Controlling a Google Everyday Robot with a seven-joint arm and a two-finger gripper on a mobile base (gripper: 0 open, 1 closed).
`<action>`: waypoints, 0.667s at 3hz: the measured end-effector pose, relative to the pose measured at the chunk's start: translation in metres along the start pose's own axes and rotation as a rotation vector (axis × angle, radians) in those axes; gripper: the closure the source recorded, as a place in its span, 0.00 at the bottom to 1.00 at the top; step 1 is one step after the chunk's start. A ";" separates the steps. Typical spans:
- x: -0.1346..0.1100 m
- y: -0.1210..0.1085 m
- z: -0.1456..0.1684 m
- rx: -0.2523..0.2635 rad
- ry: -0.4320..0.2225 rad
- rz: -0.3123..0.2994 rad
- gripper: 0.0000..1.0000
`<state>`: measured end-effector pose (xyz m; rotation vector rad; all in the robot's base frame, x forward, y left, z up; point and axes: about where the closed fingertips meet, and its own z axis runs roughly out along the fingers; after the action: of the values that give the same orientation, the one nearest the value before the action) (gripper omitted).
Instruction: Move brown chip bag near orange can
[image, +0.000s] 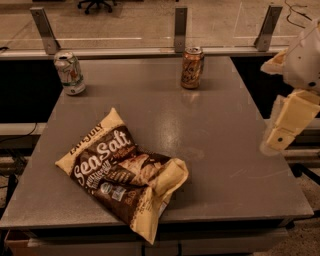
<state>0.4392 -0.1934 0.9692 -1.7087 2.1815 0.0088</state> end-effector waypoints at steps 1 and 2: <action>-0.046 0.021 0.024 -0.077 -0.119 -0.027 0.00; -0.089 0.045 0.040 -0.165 -0.206 -0.049 0.00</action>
Offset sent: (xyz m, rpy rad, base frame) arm -0.0238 0.1634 -0.0321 0.3334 0.1742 0.2170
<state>0.4262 -0.0892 0.9477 -1.7609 2.0352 0.3461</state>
